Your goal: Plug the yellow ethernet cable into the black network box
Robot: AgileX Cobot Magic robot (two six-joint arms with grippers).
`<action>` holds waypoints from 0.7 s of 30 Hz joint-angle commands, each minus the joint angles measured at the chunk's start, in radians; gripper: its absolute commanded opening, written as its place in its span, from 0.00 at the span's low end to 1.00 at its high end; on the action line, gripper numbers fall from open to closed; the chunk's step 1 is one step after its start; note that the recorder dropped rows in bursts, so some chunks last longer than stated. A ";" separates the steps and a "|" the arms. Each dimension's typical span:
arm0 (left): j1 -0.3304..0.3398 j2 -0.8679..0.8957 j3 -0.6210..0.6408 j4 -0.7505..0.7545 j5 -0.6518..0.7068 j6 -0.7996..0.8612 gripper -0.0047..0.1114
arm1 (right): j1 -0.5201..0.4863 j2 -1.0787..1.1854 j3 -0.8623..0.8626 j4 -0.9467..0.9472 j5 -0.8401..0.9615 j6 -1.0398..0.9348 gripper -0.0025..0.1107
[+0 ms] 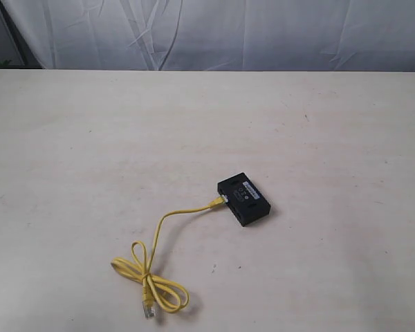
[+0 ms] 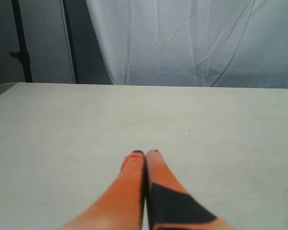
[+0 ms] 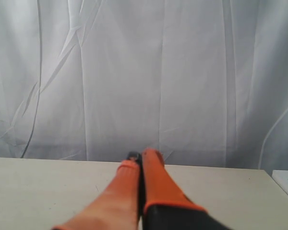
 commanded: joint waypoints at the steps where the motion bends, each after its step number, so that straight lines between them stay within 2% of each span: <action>1: 0.003 -0.007 0.005 -0.008 -0.002 -0.006 0.04 | -0.005 -0.004 0.004 0.000 0.006 0.002 0.01; 13: 0.003 -0.007 0.005 -0.006 -0.002 -0.006 0.04 | -0.005 -0.050 0.007 -0.044 0.008 0.005 0.01; 18: 0.003 -0.007 0.005 -0.006 -0.002 -0.006 0.04 | -0.005 -0.091 0.047 -0.110 0.036 0.201 0.01; 21: 0.003 -0.007 0.005 -0.006 -0.002 -0.006 0.04 | -0.005 -0.111 0.085 -0.118 0.050 0.230 0.01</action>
